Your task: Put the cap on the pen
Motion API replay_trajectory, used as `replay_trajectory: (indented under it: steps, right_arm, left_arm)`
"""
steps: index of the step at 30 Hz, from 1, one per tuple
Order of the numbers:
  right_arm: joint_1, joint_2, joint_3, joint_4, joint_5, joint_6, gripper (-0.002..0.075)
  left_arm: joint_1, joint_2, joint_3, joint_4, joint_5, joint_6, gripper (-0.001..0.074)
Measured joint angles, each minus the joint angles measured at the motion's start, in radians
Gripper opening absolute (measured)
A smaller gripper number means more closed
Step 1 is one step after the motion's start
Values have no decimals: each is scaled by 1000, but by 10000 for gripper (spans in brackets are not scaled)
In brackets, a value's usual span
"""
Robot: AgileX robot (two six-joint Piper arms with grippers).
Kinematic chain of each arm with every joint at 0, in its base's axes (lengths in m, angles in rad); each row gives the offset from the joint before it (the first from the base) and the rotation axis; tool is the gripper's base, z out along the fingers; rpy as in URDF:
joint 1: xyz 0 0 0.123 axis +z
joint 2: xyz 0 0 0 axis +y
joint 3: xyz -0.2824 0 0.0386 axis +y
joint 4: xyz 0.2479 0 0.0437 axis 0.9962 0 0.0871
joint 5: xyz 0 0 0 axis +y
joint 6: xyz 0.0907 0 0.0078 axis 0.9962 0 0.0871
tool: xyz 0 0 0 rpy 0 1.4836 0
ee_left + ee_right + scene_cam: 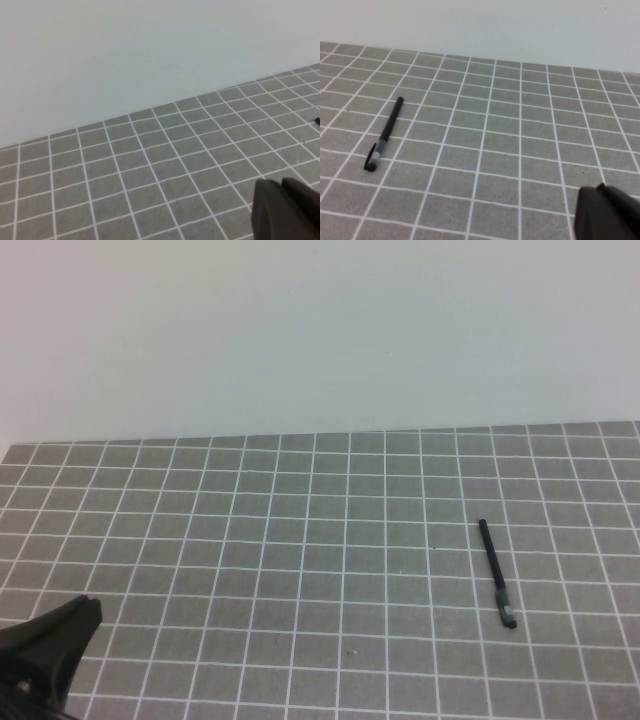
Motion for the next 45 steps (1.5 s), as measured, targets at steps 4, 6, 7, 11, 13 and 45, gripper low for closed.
replay_trajectory:
  steps: [4,6,7,11,13,45]
  right_arm:
    - [0,0,0,0,0,0,-1]
    - [0,0,0,0,0,0,-1]
    - [0,0,0,0,0,0,-1]
    - [0,0,0,0,0,0,-1]
    - [0,0,0,0,0,0,-1]
    - [0,0,0,0,0,0,-1]
  left_arm:
    - [18,-1,0,166,7,-98,-1]
    - [50,-26,0,323,27,-226,-1]
    - [74,-47,0,380,32,-297,-1]
    - [191,-100,0,517,49,-513,-1]
    - [261,-106,0,681,88,-651,-1]
    - [587,-308,253,1708,218,-1621,-1]
